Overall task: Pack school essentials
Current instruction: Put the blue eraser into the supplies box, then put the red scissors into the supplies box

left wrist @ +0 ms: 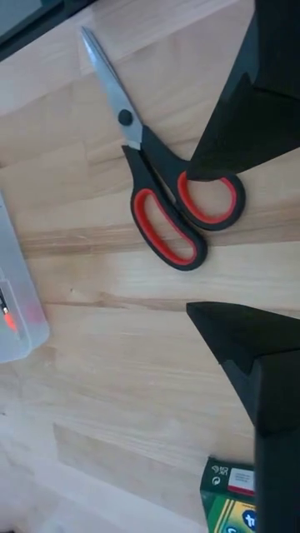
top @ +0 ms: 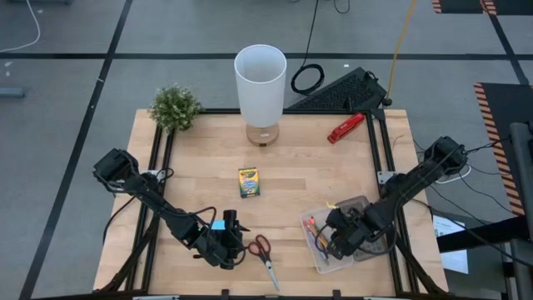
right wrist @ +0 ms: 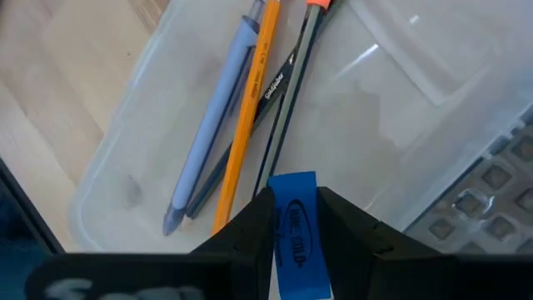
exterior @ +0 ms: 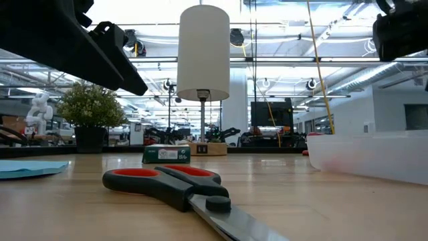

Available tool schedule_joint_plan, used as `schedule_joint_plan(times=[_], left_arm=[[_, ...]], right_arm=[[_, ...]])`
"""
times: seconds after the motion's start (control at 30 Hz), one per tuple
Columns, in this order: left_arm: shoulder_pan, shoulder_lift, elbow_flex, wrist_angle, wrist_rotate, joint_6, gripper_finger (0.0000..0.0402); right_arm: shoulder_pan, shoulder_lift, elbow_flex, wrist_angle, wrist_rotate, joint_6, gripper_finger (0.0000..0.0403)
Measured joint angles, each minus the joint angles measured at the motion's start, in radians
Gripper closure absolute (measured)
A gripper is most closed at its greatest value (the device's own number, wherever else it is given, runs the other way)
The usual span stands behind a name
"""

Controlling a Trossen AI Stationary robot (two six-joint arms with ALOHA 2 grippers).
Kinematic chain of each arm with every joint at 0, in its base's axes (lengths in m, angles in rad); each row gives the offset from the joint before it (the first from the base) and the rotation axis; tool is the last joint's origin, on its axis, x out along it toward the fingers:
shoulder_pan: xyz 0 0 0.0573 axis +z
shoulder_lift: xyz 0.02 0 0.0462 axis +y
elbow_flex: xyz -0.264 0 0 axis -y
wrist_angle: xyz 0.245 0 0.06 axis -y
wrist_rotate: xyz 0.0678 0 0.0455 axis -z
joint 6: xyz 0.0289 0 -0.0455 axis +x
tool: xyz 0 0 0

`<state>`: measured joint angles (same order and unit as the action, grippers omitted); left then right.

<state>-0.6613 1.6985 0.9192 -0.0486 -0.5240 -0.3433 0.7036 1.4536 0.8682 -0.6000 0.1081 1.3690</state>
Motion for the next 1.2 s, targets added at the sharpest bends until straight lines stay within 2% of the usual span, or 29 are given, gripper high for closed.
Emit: schedule_joint_plan(times=[0.17, 0.47, 0.57, 0.93, 1.1, 1.2], left_arm=[[0.0, 0.0, 0.0, 0.001, 0.02, 0.028, 0.0151], [0.0, 0.0, 0.0, 0.001, 0.053, 0.05, 0.0151], [-0.004, 0.0, 0.0, 0.001, 0.054, 0.051, 0.0151], [-0.035, 0.007, 0.0, 0.012, 0.092, 0.116, 0.0151], [-0.034, 0.087, 0.022, 0.108, 0.163, 0.176, 0.0151], [-0.034, 0.142, 0.07, 0.077, 0.167, 0.192, 0.0151]], right_arm=[[0.013, 0.0, 0.0, 0.005, 0.028, 0.001, 0.0315], [0.013, 0.0, 0.0, 0.005, 0.03, -0.017, 0.0256], [0.013, 0.0, 0.0, 0.005, 0.062, -0.037, 0.0246], [0.012, 0.0, 0.0, 0.055, 0.109, -0.148, 0.0243], [0.01, 0.0, 0.0, 0.08, 0.128, -0.202, 0.0243], [0.01, -0.001, 0.0, 0.084, 0.129, -0.217, 0.0243]])
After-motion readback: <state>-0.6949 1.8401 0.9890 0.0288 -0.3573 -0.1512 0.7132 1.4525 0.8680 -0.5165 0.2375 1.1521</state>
